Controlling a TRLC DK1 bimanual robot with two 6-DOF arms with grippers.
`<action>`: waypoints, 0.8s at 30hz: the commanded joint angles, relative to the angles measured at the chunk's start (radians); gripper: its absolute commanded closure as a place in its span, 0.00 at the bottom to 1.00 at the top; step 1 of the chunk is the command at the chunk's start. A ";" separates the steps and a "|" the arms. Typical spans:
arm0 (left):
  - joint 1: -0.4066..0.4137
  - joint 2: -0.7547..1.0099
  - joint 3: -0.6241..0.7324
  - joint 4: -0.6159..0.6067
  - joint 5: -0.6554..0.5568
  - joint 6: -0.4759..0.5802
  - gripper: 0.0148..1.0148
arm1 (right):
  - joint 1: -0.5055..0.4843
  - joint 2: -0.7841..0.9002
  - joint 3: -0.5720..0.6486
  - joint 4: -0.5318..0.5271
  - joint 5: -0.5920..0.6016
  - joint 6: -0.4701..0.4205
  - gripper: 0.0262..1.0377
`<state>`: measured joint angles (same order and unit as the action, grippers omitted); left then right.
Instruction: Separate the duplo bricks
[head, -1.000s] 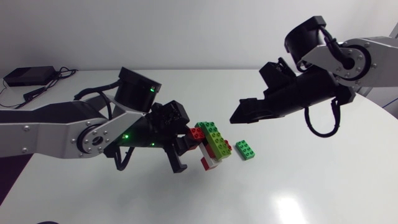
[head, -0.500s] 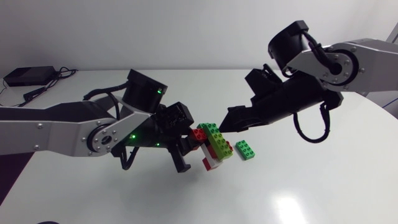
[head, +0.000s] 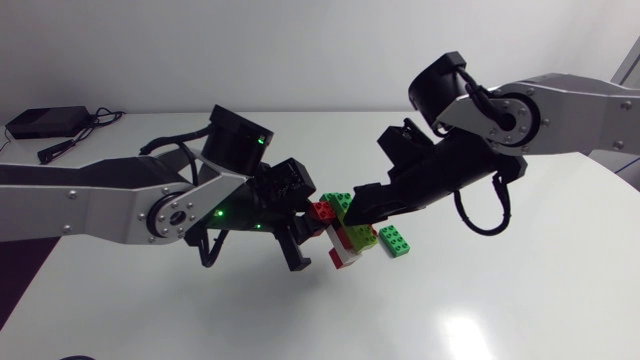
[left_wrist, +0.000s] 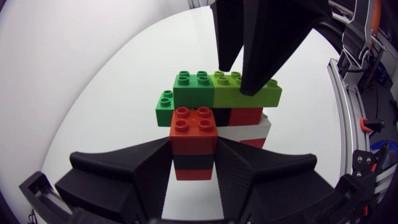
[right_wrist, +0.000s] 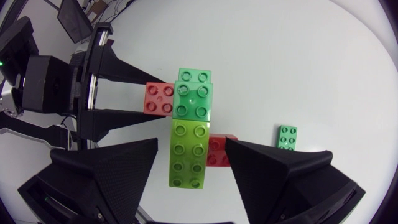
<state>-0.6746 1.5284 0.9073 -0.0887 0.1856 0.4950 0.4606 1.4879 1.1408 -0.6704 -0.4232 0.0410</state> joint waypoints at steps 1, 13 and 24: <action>0.001 0.016 0.035 0.023 0.002 -0.030 0.70 | 0.009 0.026 -0.029 0.005 -0.006 0.007 0.36; 0.001 0.015 0.041 0.026 0.002 -0.035 0.70 | 0.024 0.034 -0.042 0.014 -0.006 0.003 0.42; -0.003 0.013 0.036 0.027 0.002 -0.042 0.70 | 0.081 0.017 -0.053 0.032 0.060 -0.012 0.63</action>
<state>-0.6743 1.5318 0.9100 -0.0898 0.1818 0.4770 0.5137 1.4971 1.1160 -0.6441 -0.3649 0.0406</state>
